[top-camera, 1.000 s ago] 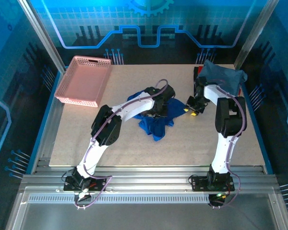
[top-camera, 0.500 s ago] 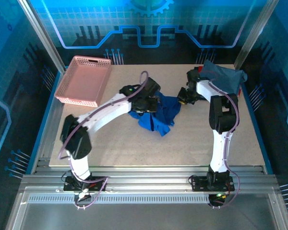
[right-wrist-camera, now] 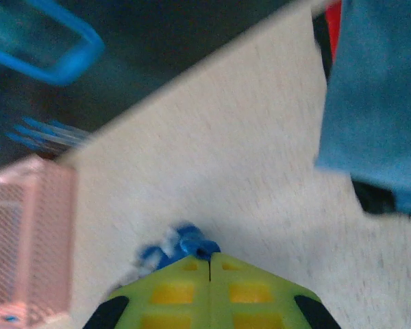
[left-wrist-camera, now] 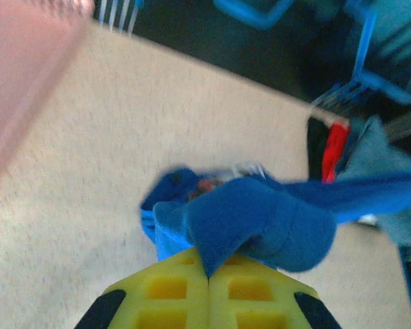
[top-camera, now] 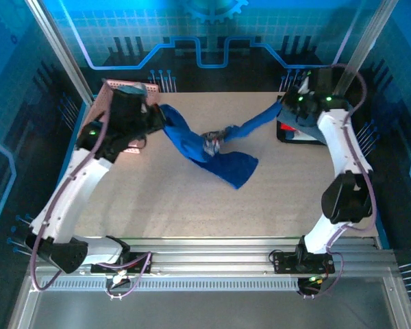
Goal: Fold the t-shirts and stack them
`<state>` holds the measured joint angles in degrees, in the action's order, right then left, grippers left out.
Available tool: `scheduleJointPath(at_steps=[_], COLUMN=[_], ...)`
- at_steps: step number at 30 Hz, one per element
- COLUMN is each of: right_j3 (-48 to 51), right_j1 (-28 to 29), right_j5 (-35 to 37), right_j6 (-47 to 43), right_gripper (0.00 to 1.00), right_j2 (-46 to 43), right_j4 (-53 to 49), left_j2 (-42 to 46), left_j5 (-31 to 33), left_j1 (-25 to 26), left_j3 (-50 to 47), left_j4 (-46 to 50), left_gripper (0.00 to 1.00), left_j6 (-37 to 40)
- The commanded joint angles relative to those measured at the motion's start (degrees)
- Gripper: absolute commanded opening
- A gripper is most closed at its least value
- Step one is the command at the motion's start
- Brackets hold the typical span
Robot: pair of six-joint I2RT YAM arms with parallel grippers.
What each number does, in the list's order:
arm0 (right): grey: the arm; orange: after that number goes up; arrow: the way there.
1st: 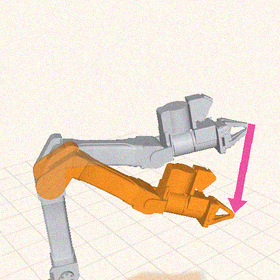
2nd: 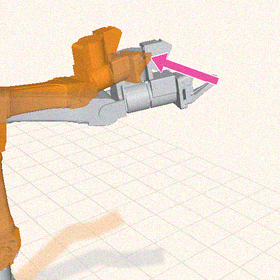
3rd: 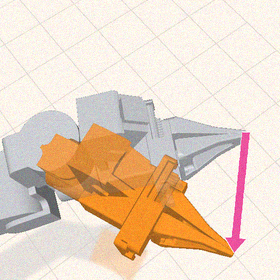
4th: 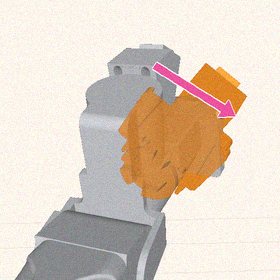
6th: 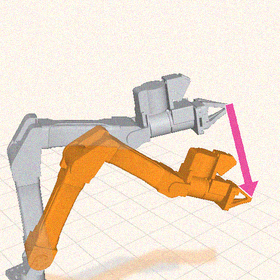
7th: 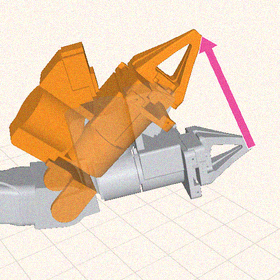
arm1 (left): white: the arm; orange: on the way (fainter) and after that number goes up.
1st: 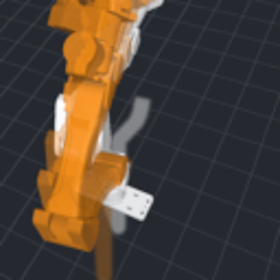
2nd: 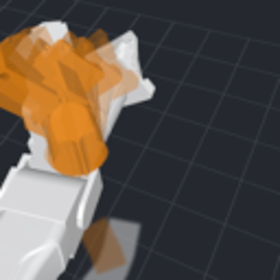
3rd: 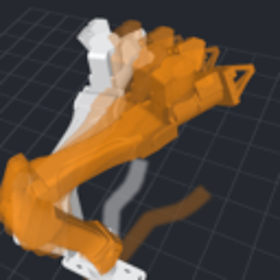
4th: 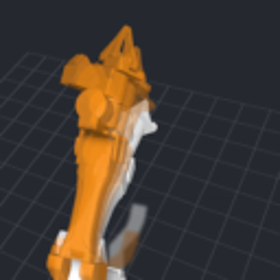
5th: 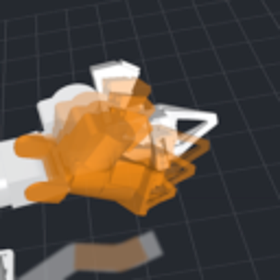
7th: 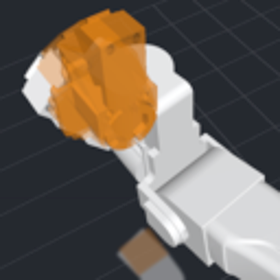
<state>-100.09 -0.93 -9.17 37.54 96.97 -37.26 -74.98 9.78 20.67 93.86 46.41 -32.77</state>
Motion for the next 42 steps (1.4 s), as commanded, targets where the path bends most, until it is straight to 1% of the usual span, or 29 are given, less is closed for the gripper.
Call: scheduleJointPath(at_steps=[1,4,7,9,14,17,19,22,25,29,30,33,35,37,38,40,42], right_j3=[-7.35,-14.17,-21.27,-25.92,-30.34,-31.87,-29.73,-24.94,-17.43,-1.75,1.35,9.58,14.02,17.41,18.86,21.05,23.55], right_j1=[-3.00,-5.78,-8.40,-9.95,-12.39,-13.60,-13.95,-14.14,-14.30,-13.83,-13.69,-12.66,-11.93,-11.62,-11.64,-11.55,-11.54], right_j5=[-3.73,-6.07,-8.95,-11.44,-16.52,-17.96,-19.32,-20.95,-23.05,-26.71,-27.30,-27.15,-27.13,-26.92,-26.56,-23.99,-21.42], right_j6=[0.58,1.16,1.70,1.79,2.47,2.75,2.50,0.96,0.45,-0.41,-1.05,-4.43,-5.66,-6.11,-6.56,-8.84,-10.30], right_gripper=[0.00,0.00,0.00,0.00,0.00,0.00,0.00,0.00,0.00,0.00,0.00,0.00,0.00,0.00,0.00,0.00,0.00], right_j2=[-3.39,-4.69,-4.58,-3.62,-3.10,-3.02,-4.63,-8.15,-12.52,-20.55,-22.58,-28.06,-30.23,-31.18,-31.19,-29.86,-27.79], right_j4=[-0.08,-0.48,-1.08,-2.17,-0.06,-1.13,-0.38,-0.71,-0.44,1.27,0.80,-4.14,-6.54,-7.77,-8.27,-10.67,-12.52], left_j2=[1.59,1.26,0.18,-1.13,-2.88,-4.55,-3.99,-0.27,3.76,10.49,11.92,16.92,19.07,19.52,18.86,16.35,11.80], left_j5=[-2.05,-3.76,-7.02,-8.65,-12.86,-14.74,-15.61,-18.59,-20.77,-24.59,-24.91,-22.62,-22.37,-22.34,-21.19,-19.03,-17.95], left_j1=[-4.29,-8.83,-13.41,-15.55,-18.40,-19.00,-19.15,-19.35,-19.35,-19.01,-18.51,-16.01,-15.35,-15.22,-15.22,-15.30,-15.46], left_j3=[6.45,10.96,14.55,17.10,19.79,22.01,20.53,12.29,2.18,-15.69,-19.33,-29.62,-34.56,-37.45,-38.17,-39.04,-39.60], left_j4=[-0.45,-1.24,-2.27,-2.63,-6.50,-6.08,-6.73,-10.06,-10.63,-14.68,-14.77,-12.49,-11.74,-10.59,-9.39,-8.20,-9.12], left_gripper=[0.00,0.01,0.01,0.01,0.02,0.02,0.02,0.03,0.02,0.01,0.01,0.00,0.00,0.00,0.00,0.00,0.03], left_j6=[6.14,8.68,9.20,9.43,9.33,9.30,8.83,6.52,2.57,-3.88,-4.82,-6.00,-7.06,-6.91,-6.40,-5.55,-5.46])
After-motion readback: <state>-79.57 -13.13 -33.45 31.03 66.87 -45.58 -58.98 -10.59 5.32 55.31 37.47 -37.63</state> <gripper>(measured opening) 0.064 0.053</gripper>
